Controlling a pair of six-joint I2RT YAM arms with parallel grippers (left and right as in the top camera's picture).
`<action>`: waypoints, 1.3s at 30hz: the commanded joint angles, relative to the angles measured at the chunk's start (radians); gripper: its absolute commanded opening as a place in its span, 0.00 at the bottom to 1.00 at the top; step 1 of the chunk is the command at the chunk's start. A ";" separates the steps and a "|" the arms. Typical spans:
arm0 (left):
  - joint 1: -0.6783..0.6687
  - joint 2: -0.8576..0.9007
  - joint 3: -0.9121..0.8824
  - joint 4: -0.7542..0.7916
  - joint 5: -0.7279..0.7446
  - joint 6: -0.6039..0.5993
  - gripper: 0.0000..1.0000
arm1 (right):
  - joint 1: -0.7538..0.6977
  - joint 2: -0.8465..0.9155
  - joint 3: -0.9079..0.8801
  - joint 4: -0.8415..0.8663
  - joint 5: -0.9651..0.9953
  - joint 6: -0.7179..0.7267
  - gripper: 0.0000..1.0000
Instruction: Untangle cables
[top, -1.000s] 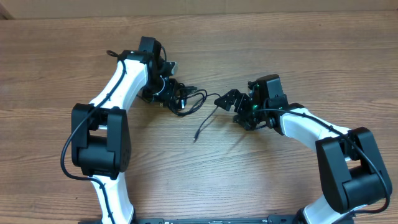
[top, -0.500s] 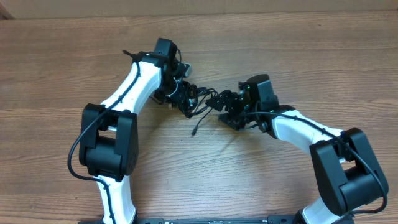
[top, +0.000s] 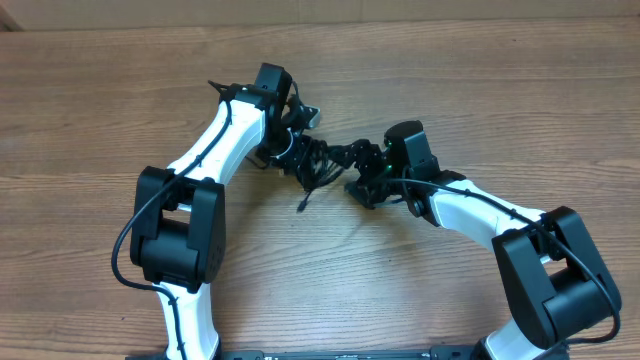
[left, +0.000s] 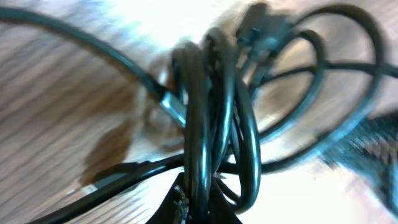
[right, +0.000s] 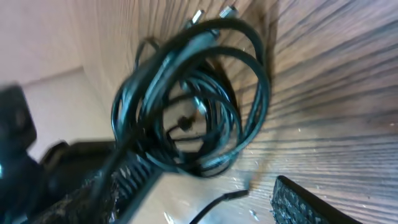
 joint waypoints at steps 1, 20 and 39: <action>-0.015 -0.015 -0.003 -0.018 0.156 0.152 0.04 | 0.000 0.009 -0.005 0.013 0.062 0.081 0.79; -0.015 -0.015 -0.003 -0.022 0.172 0.171 0.04 | 0.000 0.009 -0.005 0.037 0.215 0.161 0.55; -0.015 -0.015 -0.003 -0.022 0.172 0.171 0.04 | 0.085 0.010 -0.005 0.037 0.354 0.161 0.33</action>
